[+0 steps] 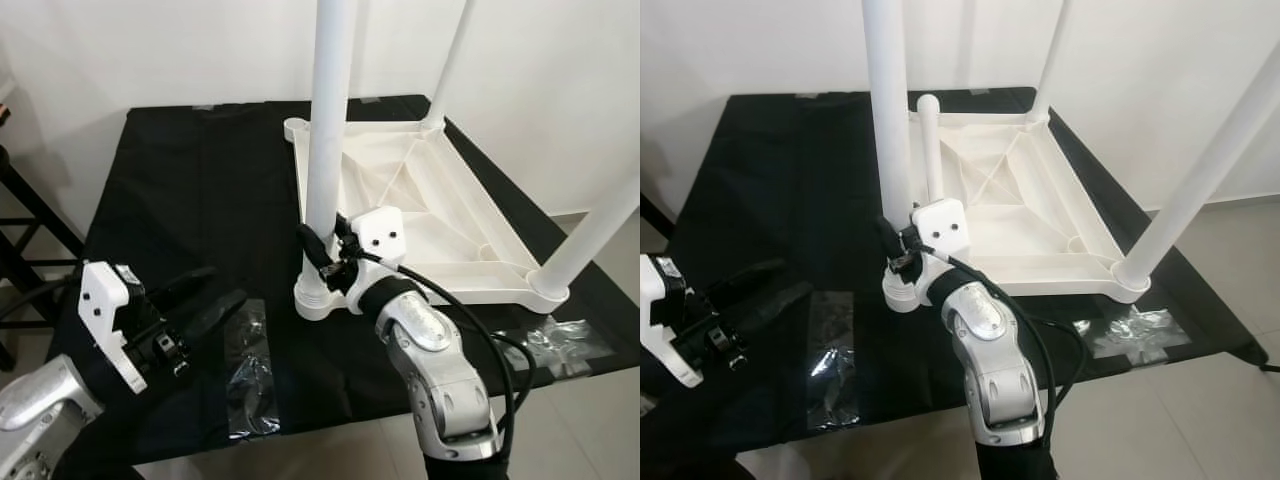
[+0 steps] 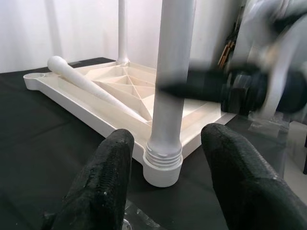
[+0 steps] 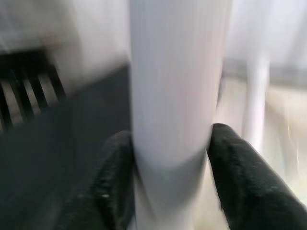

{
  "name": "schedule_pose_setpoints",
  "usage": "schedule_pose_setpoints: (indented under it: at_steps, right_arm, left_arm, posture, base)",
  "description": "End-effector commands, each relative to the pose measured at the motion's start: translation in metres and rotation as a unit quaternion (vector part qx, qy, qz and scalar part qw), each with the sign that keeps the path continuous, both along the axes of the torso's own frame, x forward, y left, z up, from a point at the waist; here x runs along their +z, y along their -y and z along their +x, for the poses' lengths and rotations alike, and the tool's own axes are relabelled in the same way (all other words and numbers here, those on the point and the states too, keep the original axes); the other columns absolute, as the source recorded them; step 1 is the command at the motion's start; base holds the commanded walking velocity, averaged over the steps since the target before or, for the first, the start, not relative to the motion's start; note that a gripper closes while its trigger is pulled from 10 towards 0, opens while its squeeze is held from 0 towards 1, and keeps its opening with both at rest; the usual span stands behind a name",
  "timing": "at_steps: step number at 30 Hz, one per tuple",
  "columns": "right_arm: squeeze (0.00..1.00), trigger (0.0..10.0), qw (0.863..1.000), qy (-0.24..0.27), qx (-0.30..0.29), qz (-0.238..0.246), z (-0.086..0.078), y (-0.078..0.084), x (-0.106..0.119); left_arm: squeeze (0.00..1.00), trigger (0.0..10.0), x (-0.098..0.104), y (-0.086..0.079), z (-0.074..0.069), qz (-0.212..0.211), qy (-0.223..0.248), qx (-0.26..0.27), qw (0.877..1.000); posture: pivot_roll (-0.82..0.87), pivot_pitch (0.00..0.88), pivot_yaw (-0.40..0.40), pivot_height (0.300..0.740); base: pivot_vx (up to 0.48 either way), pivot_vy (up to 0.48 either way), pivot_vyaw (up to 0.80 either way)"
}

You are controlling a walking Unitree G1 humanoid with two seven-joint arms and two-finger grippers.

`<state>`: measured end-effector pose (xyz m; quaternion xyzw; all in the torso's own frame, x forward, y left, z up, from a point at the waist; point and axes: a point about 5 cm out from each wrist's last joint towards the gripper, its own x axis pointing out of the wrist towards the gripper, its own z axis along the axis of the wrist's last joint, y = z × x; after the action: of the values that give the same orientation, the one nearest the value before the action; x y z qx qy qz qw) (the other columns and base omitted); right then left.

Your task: Building children table

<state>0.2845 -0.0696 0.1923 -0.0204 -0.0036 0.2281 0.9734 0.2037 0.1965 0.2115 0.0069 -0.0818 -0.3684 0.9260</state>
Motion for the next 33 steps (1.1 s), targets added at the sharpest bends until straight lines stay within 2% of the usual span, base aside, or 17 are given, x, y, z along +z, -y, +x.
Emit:
schedule_pose_setpoints:
  at_steps: [1,3,4,5,7,8,9,11,12,13,15,18,19,23,24,25,33]
  right_arm:
    - [1.0,10.0,0.999,-0.03,0.001,0.014,0.003,0.005,-0.007]
    - [1.0,10.0,0.997,-0.007,0.054,0.046,0.008,0.002,0.007]
    - [1.0,10.0,0.997,-0.007,0.054,0.046,0.008,0.002,0.007]
    - [1.0,10.0,0.982,0.019,0.169,0.078,0.011,0.001,0.023]
    - [1.0,10.0,0.982,0.019,0.169,0.078,0.011,0.001,0.023]
    - [0.13,10.0,0.977,0.025,0.197,0.083,0.011,0.001,0.027]
    - [0.0,10.0,0.967,0.038,0.241,0.074,0.013,0.005,0.034]
    - [0.0,10.0,0.967,0.038,0.241,0.074,0.013,0.005,0.034]
    - [0.0,10.0,0.943,0.056,0.326,0.017,0.022,0.018,0.041]
    - [0.0,10.0,0.943,0.056,0.326,0.017,0.022,0.018,0.041]
    - [0.0,10.0,0.922,0.067,0.379,-0.04,0.029,0.026,0.044]
    - [0.0,10.0,0.918,0.07,0.387,-0.047,0.035,0.028,0.047]
    - [0.0,10.0,0.917,0.068,0.389,-0.047,0.042,0.029,0.051]
    - [0.0,10.0,0.914,0.059,0.398,-0.058,0.054,0.033,0.052]
    - [0.0,3.3,0.912,0.056,0.401,-0.062,0.059,0.035,0.052]
    - [0.0,0.1,0.912,0.053,0.402,-0.06,0.062,0.036,0.052]
    - [0.0,0.0,0.906,0.059,0.415,-0.063,0.067,0.037,0.049]
  left_arm:
    - [0.0,10.0,-0.001,0.0,0.0,0.005,-0.001,-0.005,1.0]
    - [0.0,10.0,-0.001,0.0,0.001,0.005,0.0,-0.006,1.0]
    - [0.0,10.0,-0.001,0.0,0.001,0.005,0.0,-0.006,1.0]
    - [0.0,10.0,-0.001,0.001,0.002,0.004,0.001,-0.005,1.0]
    - [0.0,10.0,-0.001,0.001,0.002,0.004,0.001,-0.005,1.0]
    - [0.0,10.0,-0.001,0.001,0.002,0.004,0.002,-0.005,1.0]
    - [0.0,10.0,-0.001,0.002,0.002,0.004,0.003,-0.004,1.0]
    - [0.0,10.0,-0.001,0.002,0.002,0.004,0.003,-0.004,1.0]
    - [0.0,10.0,-0.002,0.003,0.003,0.003,0.006,-0.002,1.0]
    - [0.0,10.0,-0.002,0.003,0.003,0.003,0.006,-0.002,1.0]
    - [0.0,10.0,-0.002,0.004,0.003,0.003,0.007,-0.001,1.0]
    - [0.0,10.0,-0.002,0.004,0.003,0.002,0.008,0.0,1.0]
    - [0.0,10.0,-0.002,0.004,0.003,0.0,0.011,-0.001,1.0]
    - [0.0,10.0,0.0,0.006,0.001,-0.004,0.017,-0.008,1.0]
    - [0.0,10.0,0.0,0.006,0.001,-0.007,0.018,-0.01,1.0]
    - [0.0,10.0,0.0,0.006,0.0,-0.01,0.018,-0.014,1.0]
    - [0.0,10.0,0.001,0.006,-0.001,-0.02,0.014,-0.02,0.999]
  posture:
    - [0.07,0.153,-0.042,0.74]
    - [0.07,0.153,-0.042,0.74]
    - [0.07,0.153,-0.042,0.74]
    - [0.07,0.145,-0.049,0.74]
    - [0.07,0.145,-0.049,0.74]
    - [0.07,0.145,-0.049,0.74]
    - [0.07,0.14,-0.051,0.74]
    - [0.07,0.14,-0.051,0.74]
    - [0.08,0.137,-0.06,0.74]
    - [0.08,0.137,-0.06,0.74]
    - [0.08,0.134,-0.062,0.74]
    - [0.09,0.134,-0.062,0.74]
    - [0.09,0.131,-0.067,0.74]
    - [0.09,0.13,-0.072,0.74]
    - [0.09,0.13,-0.072,0.74]
    - [0.1,0.13,-0.074,0.74]
    - [0.1,0.132,-0.072,0.74]
  base:
    - [0.0,0.0,0.0]
    - [0.0,0.0,0.0]
    - [0.0,0.0,0.0]
    - [0.0,0.0,0.0]
    - [0.0,0.0,0.0]
    - [0.0,0.0,0.0]
    - [0.0,0.0,0.0]
    - [0.0,0.0,0.0]
    - [0.0,0.0,0.0]
    - [0.0,0.0,0.0]
    - [0.0,0.0,0.0]
    - [0.0,0.0,0.0]
    - [0.0,0.0,0.0]
    - [0.0,0.0,0.0]
    - [0.0,0.0,0.0]
    - [0.0,0.0,0.0]
    - [0.0,0.0,0.0]
